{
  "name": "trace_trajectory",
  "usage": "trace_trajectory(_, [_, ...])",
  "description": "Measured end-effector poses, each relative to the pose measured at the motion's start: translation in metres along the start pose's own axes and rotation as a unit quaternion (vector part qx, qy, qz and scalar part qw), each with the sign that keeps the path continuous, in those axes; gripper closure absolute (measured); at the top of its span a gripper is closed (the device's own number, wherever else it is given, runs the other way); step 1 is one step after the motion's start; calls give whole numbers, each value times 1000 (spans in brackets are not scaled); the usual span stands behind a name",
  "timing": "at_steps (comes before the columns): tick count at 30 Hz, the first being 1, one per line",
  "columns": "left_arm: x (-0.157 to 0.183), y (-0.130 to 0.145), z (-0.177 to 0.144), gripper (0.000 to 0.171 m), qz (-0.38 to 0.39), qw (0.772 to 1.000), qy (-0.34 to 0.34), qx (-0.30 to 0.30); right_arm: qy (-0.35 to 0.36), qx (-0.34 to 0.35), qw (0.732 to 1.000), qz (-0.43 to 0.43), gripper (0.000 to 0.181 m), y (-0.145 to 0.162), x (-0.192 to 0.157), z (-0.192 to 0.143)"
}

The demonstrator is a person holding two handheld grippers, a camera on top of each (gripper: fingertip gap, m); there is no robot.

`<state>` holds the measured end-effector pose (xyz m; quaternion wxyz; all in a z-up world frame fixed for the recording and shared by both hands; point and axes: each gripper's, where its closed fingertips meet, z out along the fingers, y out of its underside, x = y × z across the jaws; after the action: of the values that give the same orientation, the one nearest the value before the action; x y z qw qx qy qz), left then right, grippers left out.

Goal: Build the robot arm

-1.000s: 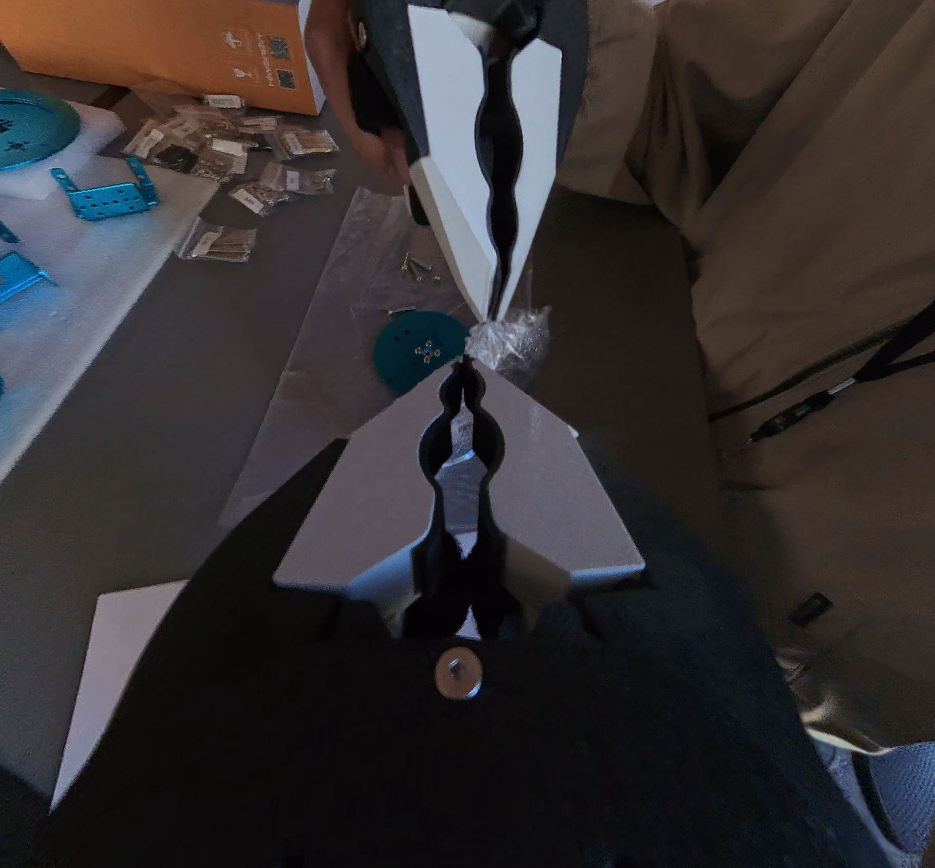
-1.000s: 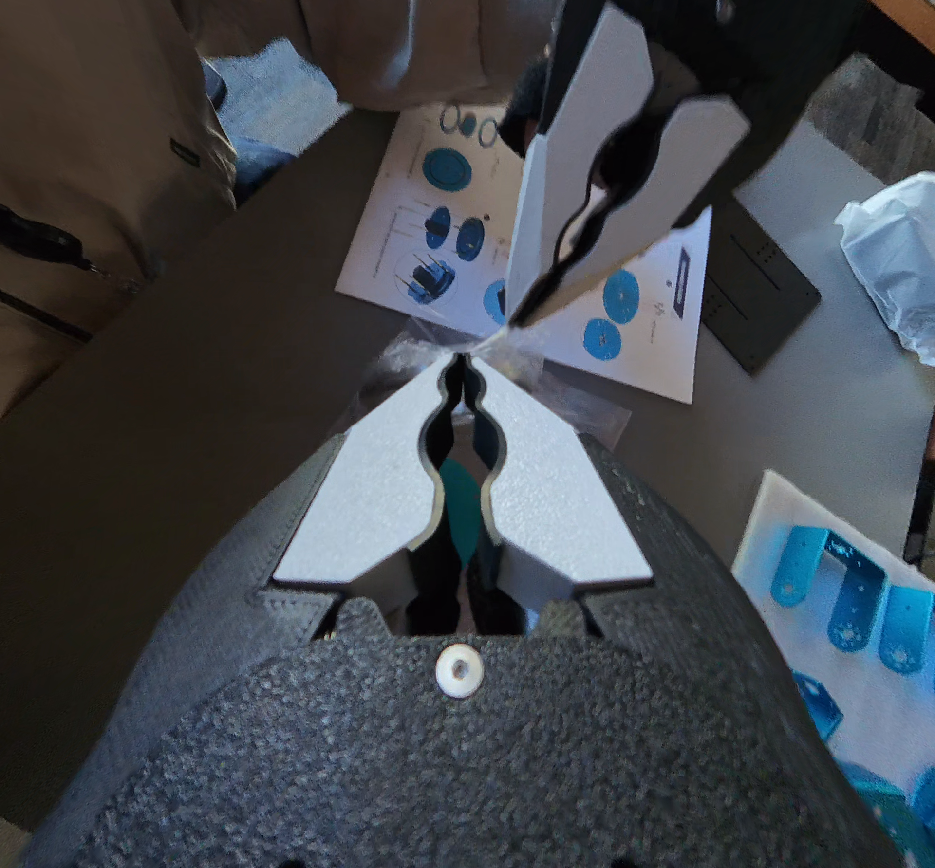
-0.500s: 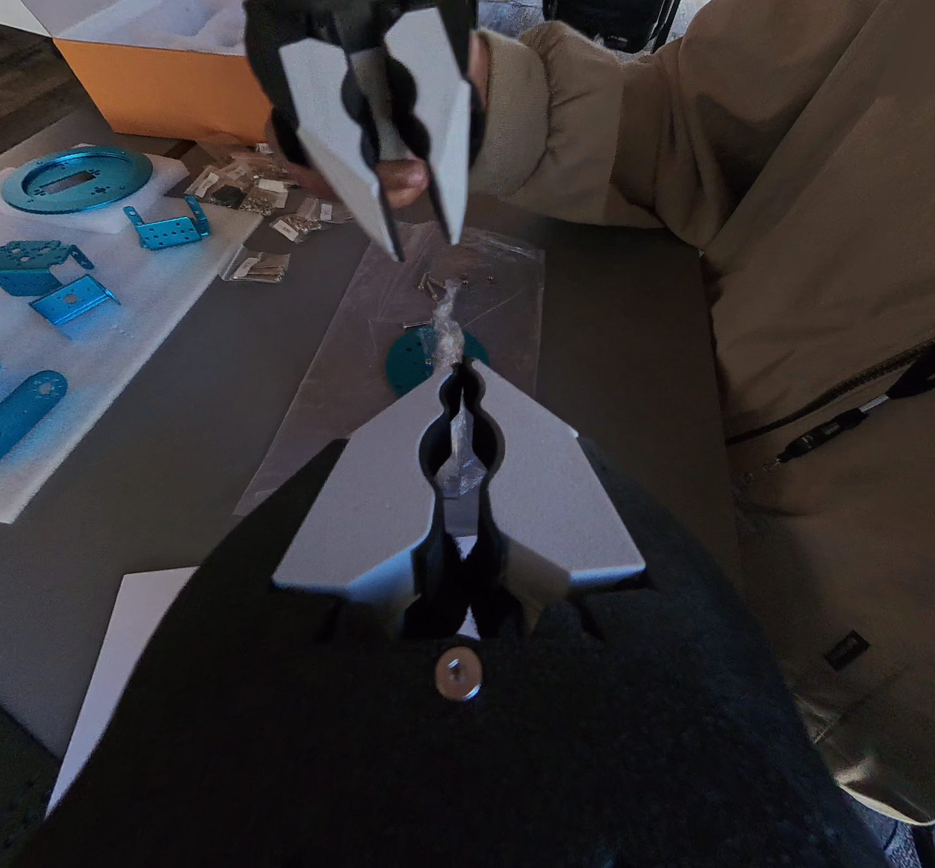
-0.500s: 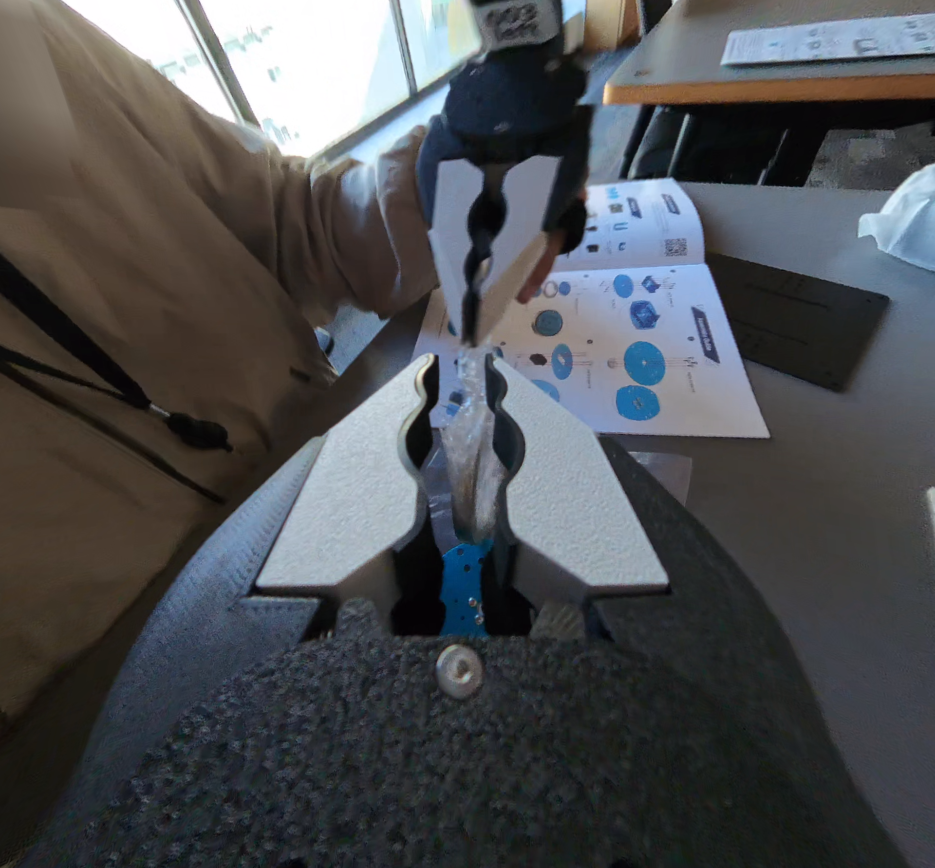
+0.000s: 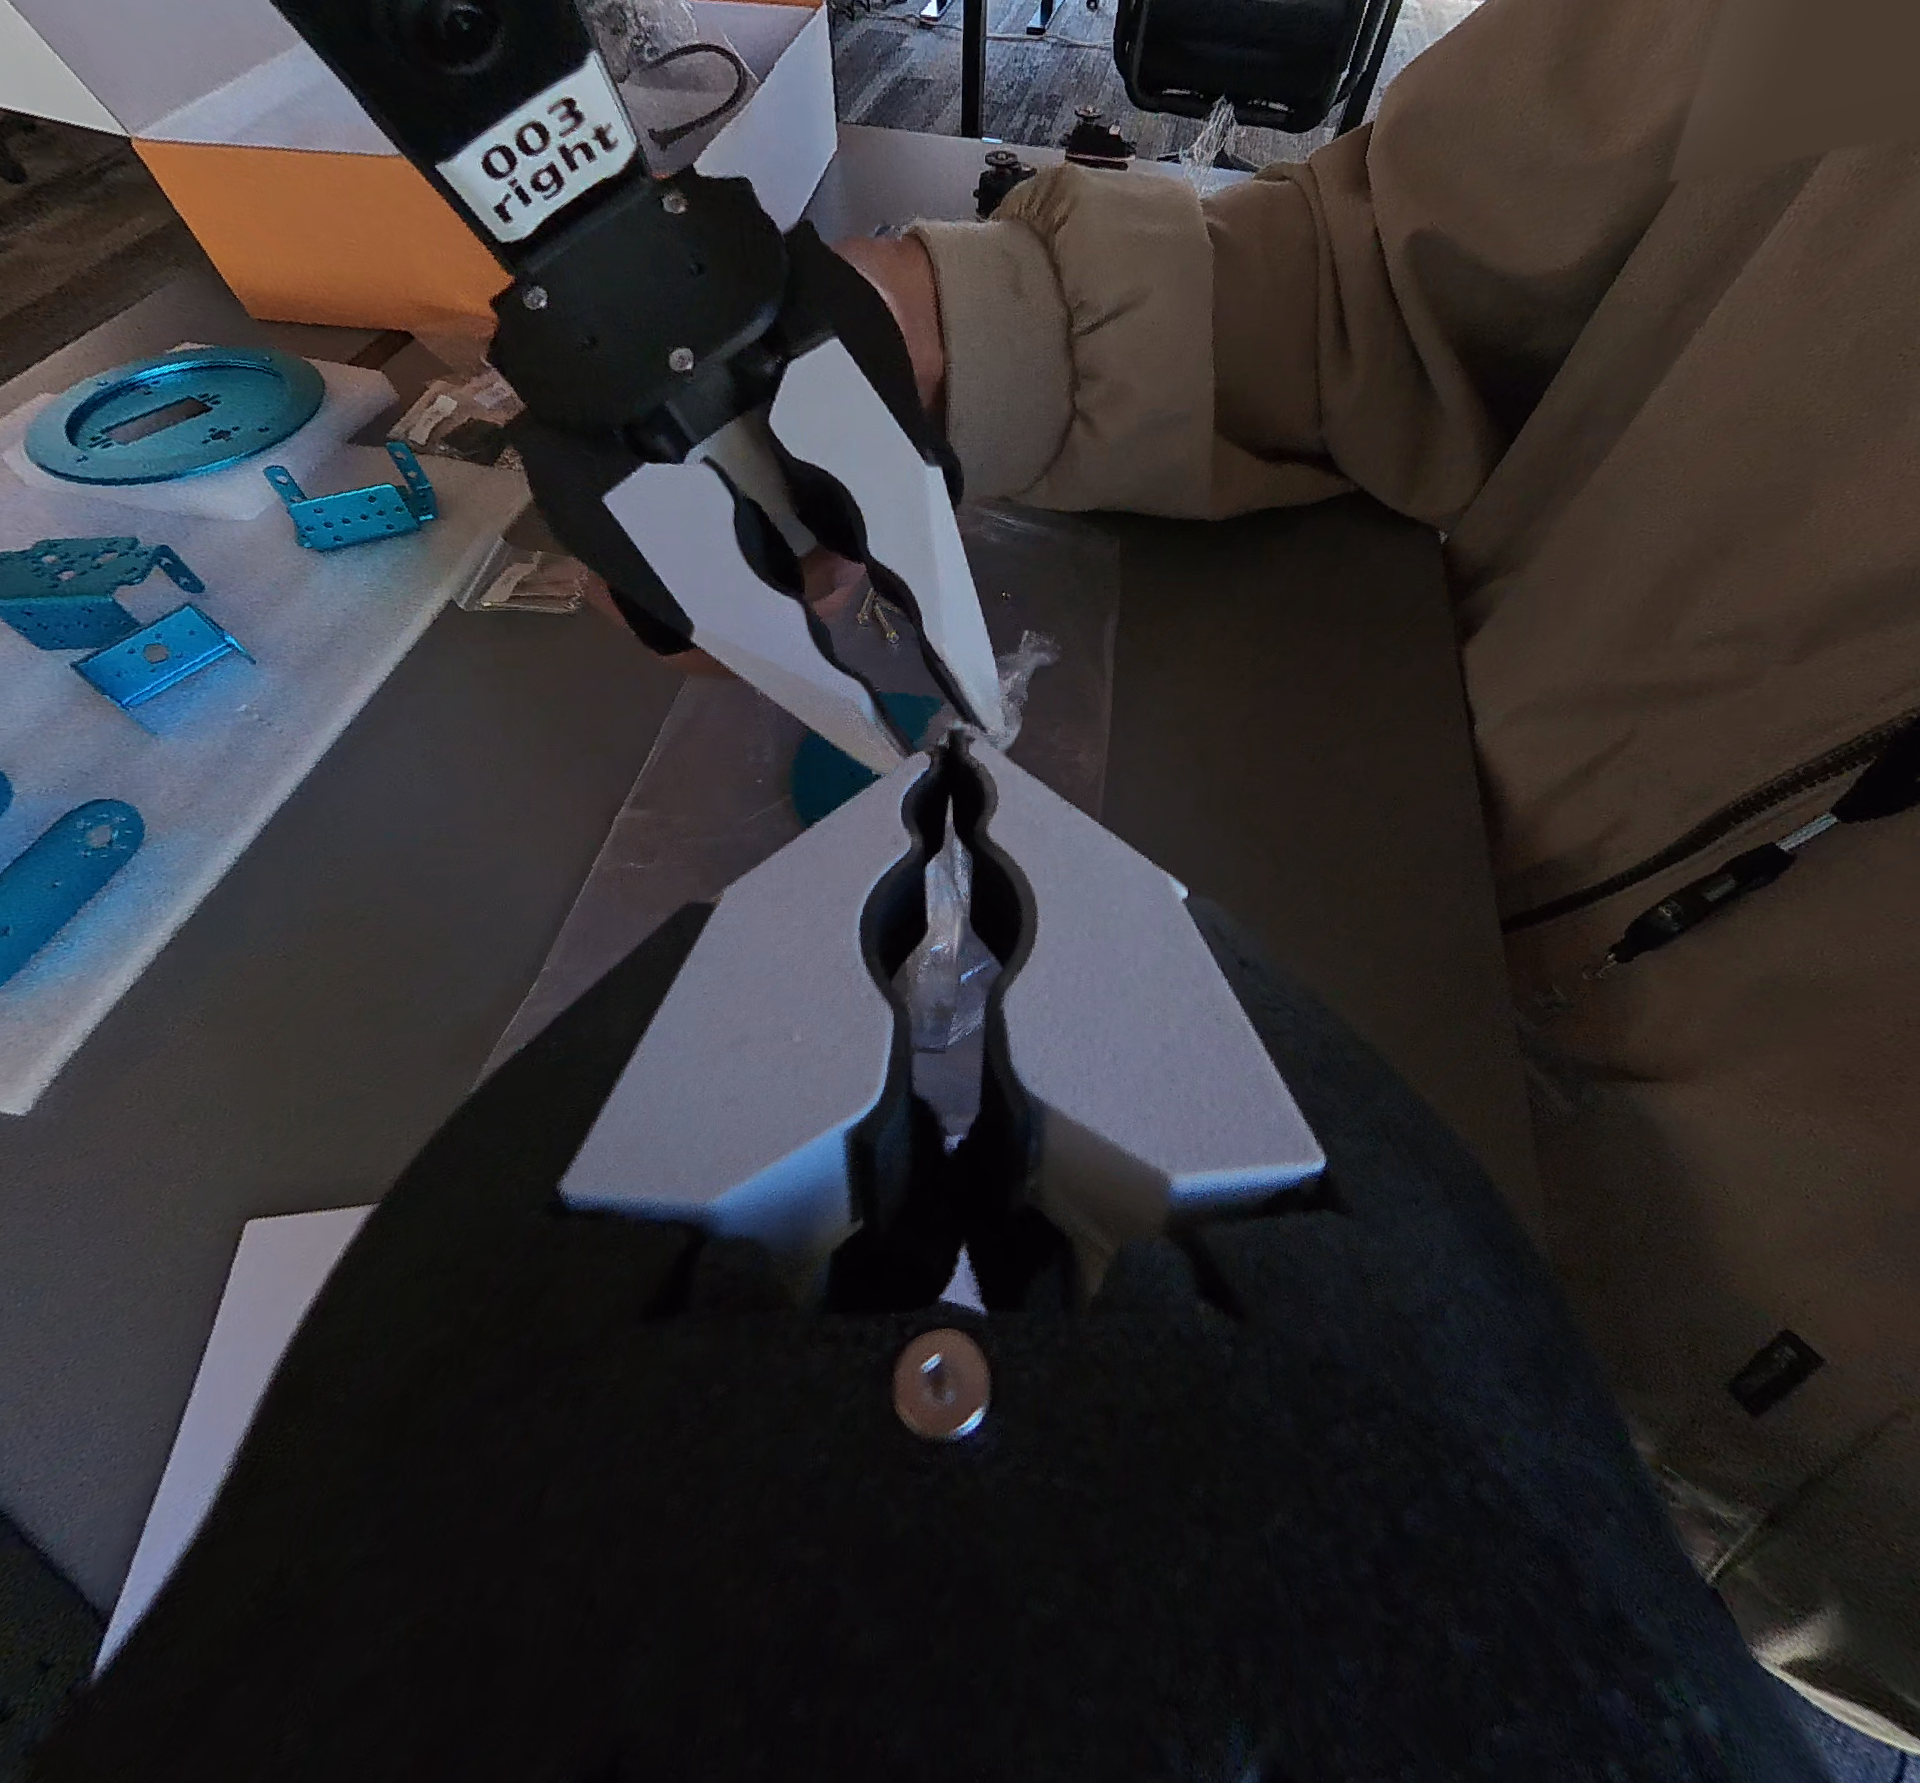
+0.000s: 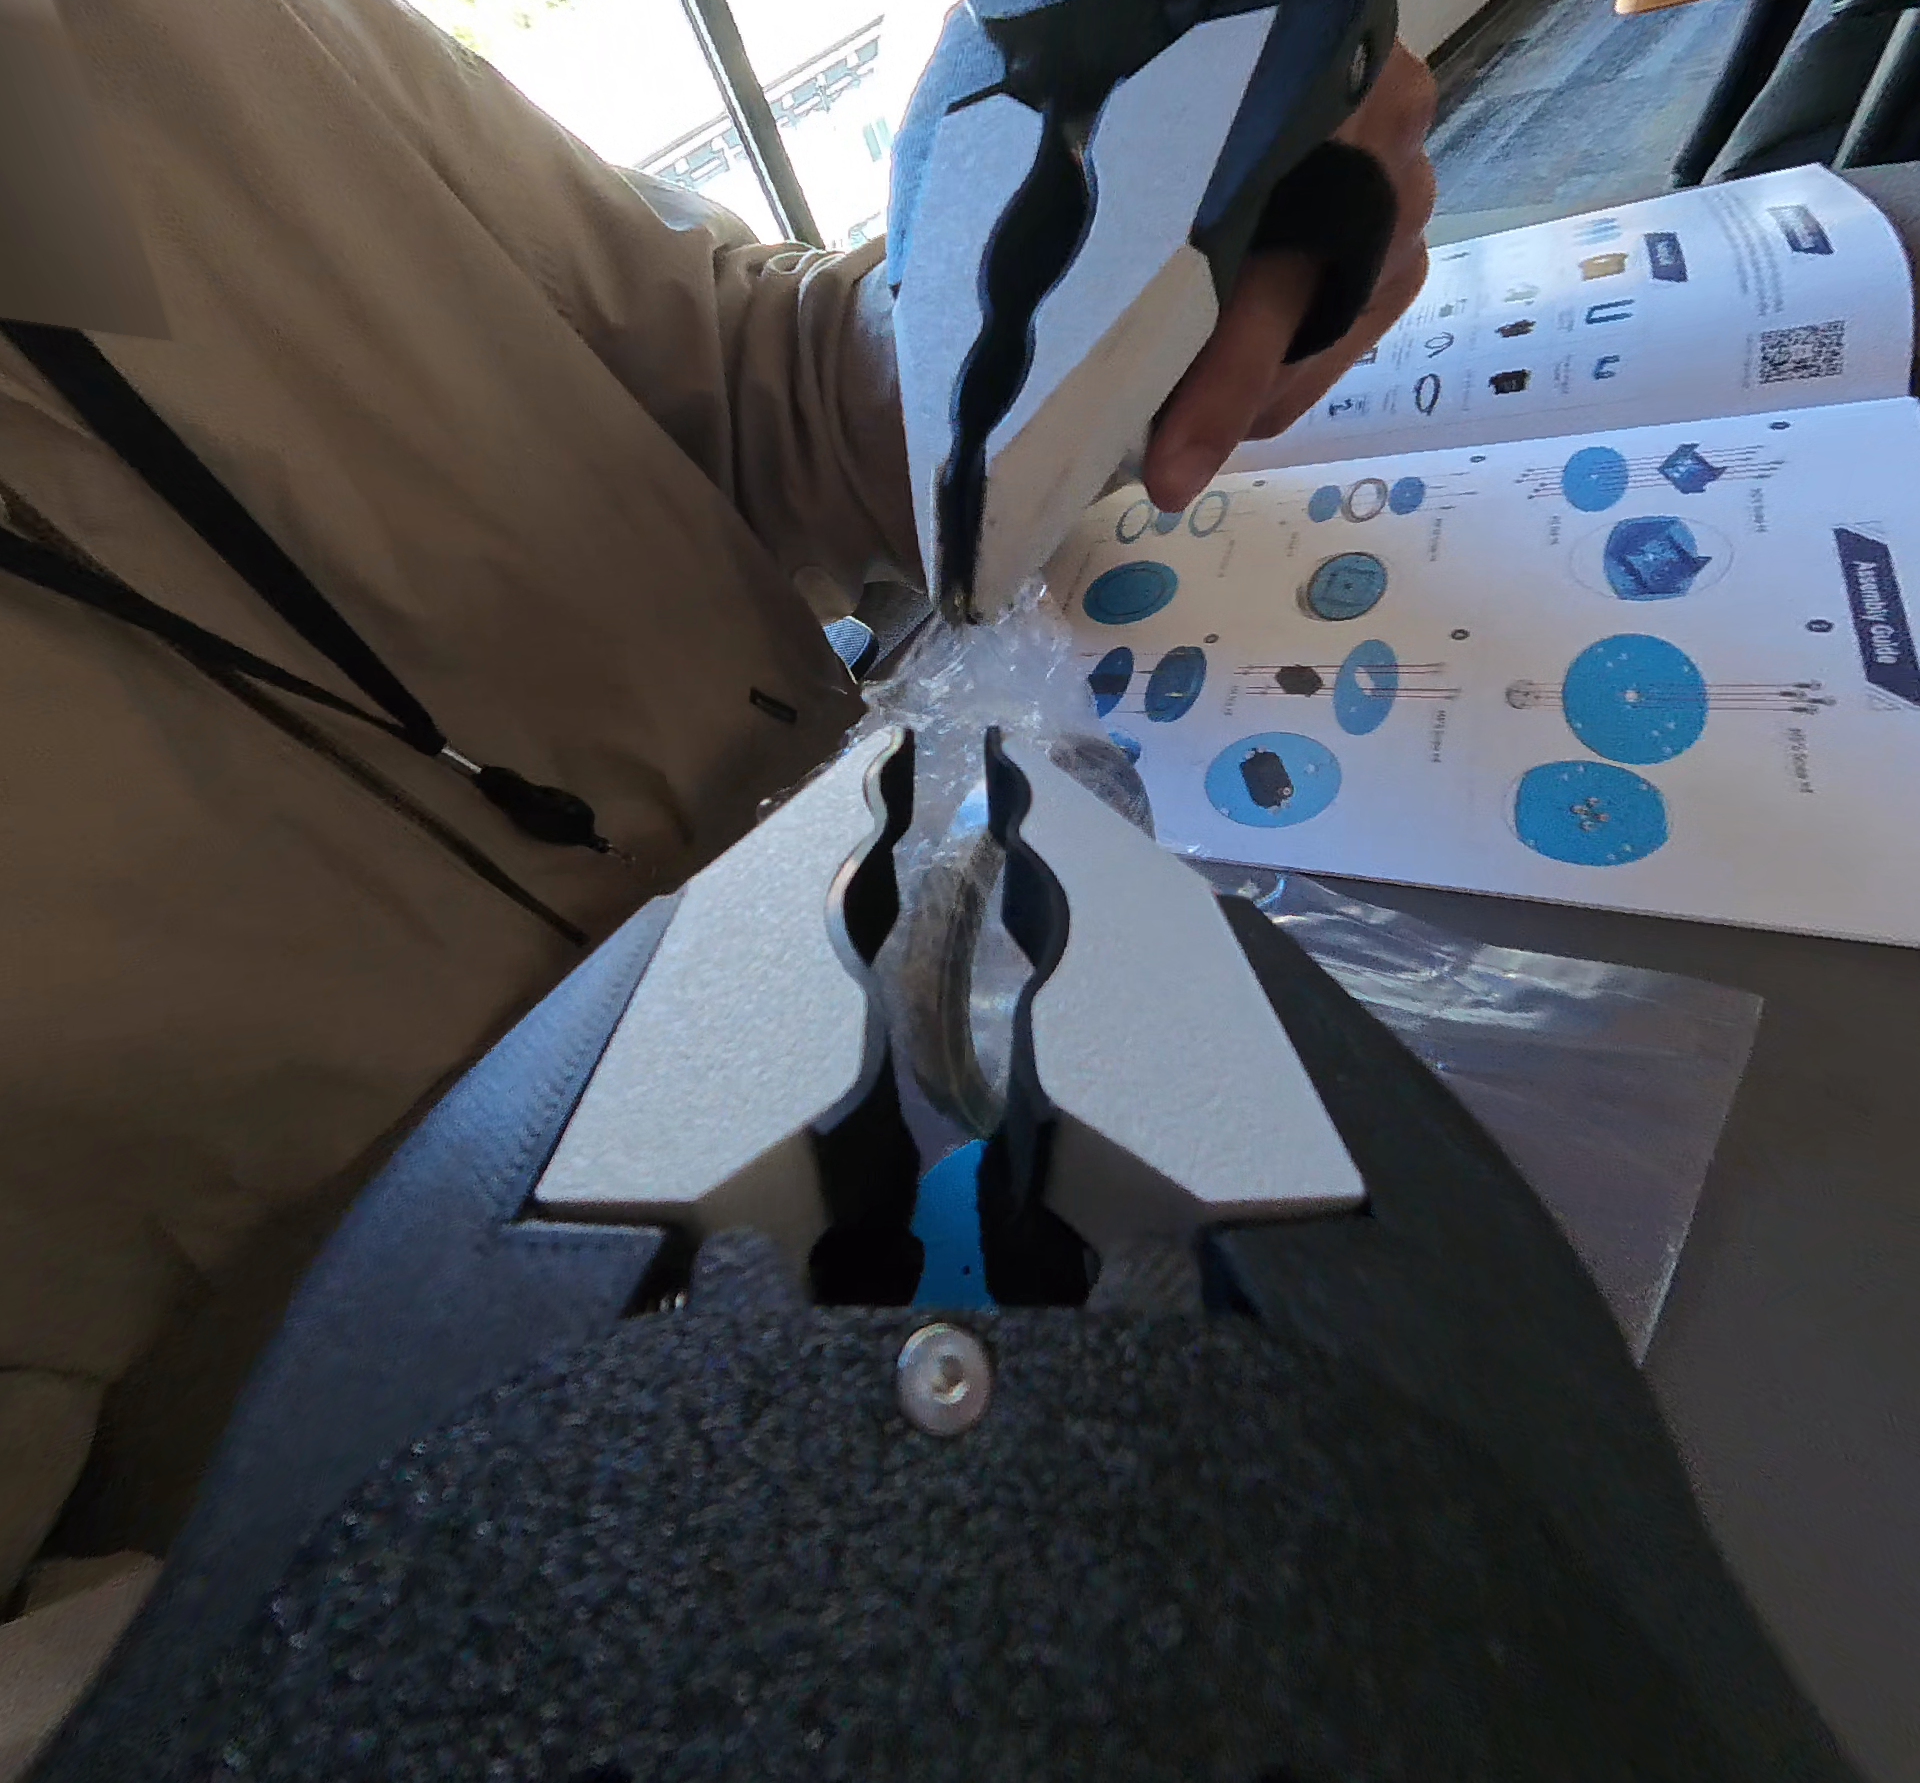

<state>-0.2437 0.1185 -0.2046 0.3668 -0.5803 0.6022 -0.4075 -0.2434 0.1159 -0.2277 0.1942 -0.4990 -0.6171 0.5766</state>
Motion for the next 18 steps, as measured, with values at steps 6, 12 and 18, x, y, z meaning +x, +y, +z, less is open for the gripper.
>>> trace_trajectory(6, [4, 4, -4, 171, 7, 1000, -5, -5, 16, -14, 1000, -3, 181, 1, 1, -4])
trace_trajectory(12, [9, 19, -8, 171, 8, 1000, -15, -13, 33, -6, 999, -9, 181, 1, 2, -17])
trace_trajectory(18, [6, 23, -17, 171, -7, 1000, -29, 4, 45, -12, 999, -13, 181, 3, 5, -19])
